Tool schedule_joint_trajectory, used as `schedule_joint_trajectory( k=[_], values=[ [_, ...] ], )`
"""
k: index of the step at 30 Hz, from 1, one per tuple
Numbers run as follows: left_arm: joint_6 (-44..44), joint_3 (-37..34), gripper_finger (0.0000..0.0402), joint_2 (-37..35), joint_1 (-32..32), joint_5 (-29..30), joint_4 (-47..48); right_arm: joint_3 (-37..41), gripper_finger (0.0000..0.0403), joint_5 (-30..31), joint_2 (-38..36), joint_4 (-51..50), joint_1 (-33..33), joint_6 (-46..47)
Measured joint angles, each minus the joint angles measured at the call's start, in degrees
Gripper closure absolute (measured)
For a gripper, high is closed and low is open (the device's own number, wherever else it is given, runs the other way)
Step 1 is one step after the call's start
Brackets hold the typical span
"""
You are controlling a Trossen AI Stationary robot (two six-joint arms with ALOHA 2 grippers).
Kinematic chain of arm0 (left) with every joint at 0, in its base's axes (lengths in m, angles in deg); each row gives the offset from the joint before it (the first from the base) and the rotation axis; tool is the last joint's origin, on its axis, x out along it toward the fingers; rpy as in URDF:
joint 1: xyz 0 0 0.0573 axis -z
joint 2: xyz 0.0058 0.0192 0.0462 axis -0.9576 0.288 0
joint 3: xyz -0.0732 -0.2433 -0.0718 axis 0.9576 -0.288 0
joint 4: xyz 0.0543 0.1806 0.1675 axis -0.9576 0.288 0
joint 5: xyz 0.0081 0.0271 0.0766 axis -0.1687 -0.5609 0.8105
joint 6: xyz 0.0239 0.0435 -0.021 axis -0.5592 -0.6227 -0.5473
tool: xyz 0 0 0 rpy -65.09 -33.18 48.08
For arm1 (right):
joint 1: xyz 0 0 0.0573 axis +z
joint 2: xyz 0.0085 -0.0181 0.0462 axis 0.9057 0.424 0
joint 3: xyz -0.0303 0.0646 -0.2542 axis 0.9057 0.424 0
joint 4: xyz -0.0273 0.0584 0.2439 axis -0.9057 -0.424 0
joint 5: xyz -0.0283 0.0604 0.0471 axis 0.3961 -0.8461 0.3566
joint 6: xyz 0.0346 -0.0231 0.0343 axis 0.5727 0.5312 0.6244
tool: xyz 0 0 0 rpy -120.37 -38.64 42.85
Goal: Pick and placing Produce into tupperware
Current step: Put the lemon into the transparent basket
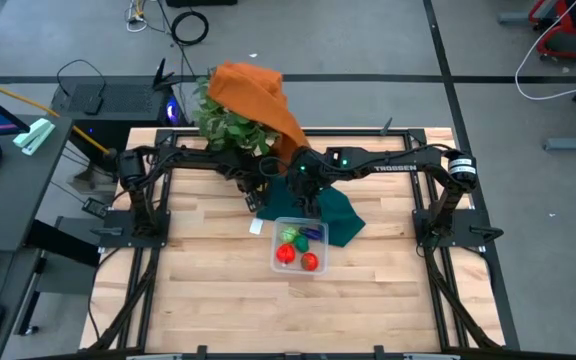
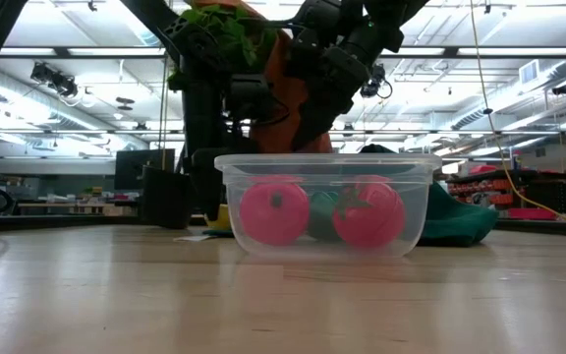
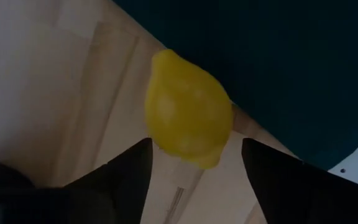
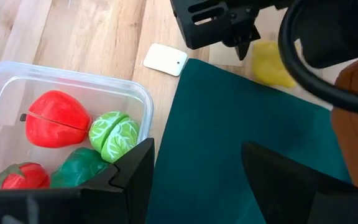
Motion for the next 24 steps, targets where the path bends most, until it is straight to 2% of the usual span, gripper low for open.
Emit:
schedule_joint_trajectory(
  k=[24],
  values=[
    [1.5, 0.0, 0.0151, -1.4, -0.3, 2.7, -1.2, 0.0, 0.0199, 0.0, 0.0, 0.0, 0.0, 0.2]
  ],
)
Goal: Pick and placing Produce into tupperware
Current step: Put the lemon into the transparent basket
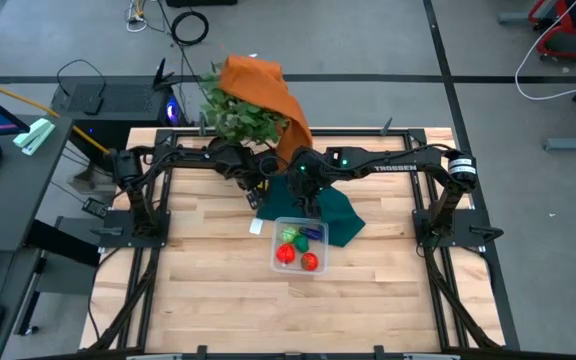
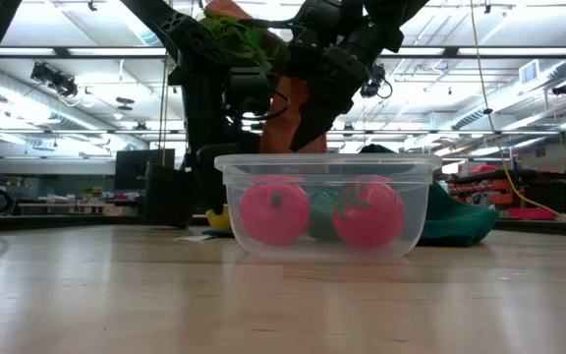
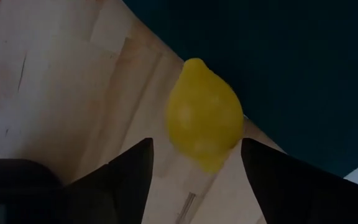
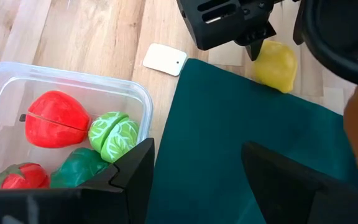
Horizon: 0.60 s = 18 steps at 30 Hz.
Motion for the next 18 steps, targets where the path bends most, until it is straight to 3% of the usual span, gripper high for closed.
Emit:
schedule_joint_trajectory(
  k=[18],
  values=[
    [3.3, 0.1, 0.017, -0.1, 0.0, 1.7, -2.0, 0.0, 0.0199, 0.0, 0.0, -0.2, 0.0, 0.0]
  ],
)
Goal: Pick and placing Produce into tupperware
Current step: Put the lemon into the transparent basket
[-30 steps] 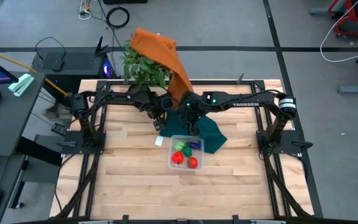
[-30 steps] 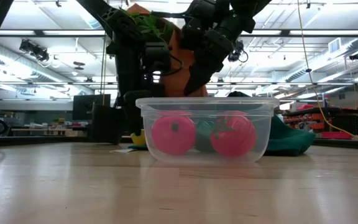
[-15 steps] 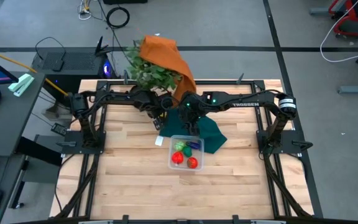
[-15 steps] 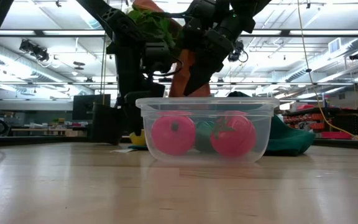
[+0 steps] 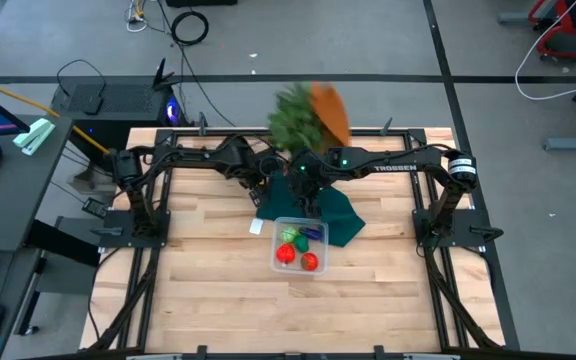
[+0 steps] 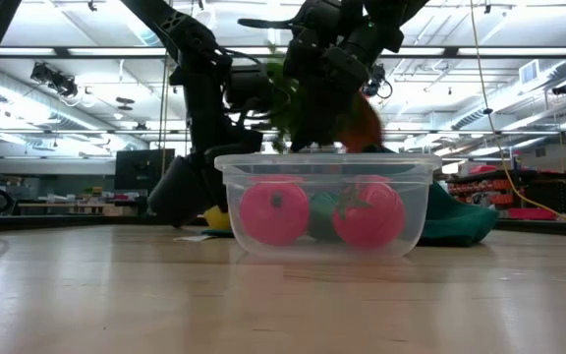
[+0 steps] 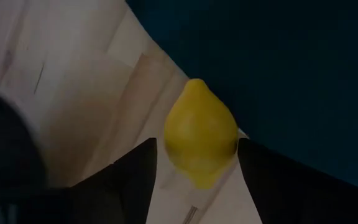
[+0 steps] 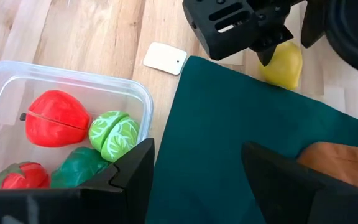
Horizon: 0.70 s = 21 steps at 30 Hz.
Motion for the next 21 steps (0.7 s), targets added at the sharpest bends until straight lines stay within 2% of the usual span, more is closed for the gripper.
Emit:
schedule_joint_trajectory(
  k=[12, 17, 21],
  values=[
    [1.4, 0.0, 0.0182, -6.3, 0.0, 0.0, -2.7, 0.0, 0.0199, 0.0, 0.0, 0.0, -0.1, -0.3],
    [0.7, 0.0, 0.0186, -6.9, -0.7, -4.9, -2.5, 0.0, 0.0199, 0.0, 0.0, -0.1, -0.1, -0.6],
    [1.5, 0.0, 0.0176, -6.9, -0.7, -5.3, -2.6, 0.0, 0.0199, 0.0, 0.0, -0.4, -0.1, -0.6]
  ],
)
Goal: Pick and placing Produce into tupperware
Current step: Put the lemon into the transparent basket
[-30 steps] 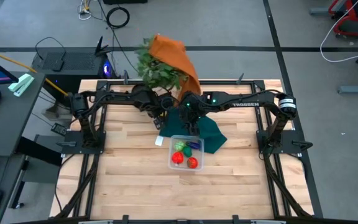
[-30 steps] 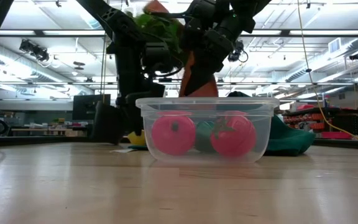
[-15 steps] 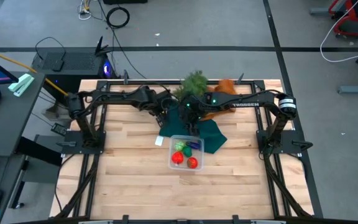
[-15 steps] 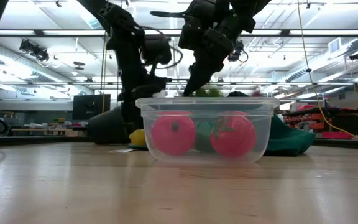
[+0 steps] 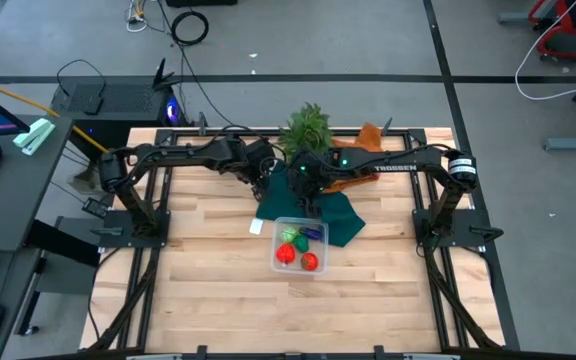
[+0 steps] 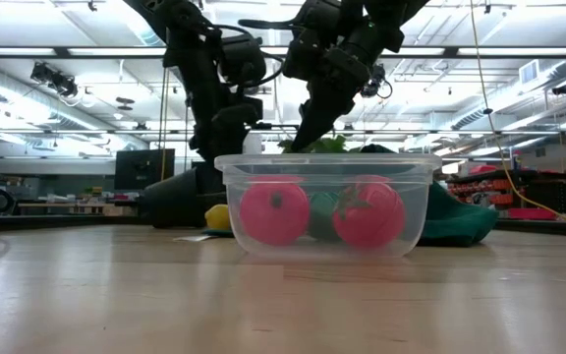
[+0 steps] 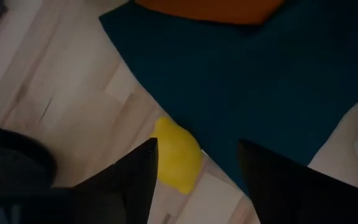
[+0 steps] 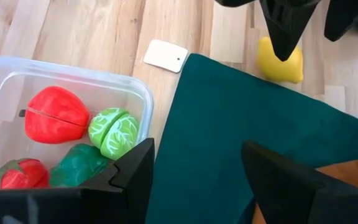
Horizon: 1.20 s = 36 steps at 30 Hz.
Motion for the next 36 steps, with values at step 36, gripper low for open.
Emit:
schedule_joint_trajectory(
  k=[36],
  values=[
    [8.5, -0.1, 0.0065, 9.3, -1.8, -1.8, 2.9, 0.0, 0.0199, 0.0, 0.0, -0.3, 0.0, 0.0]
  ],
)
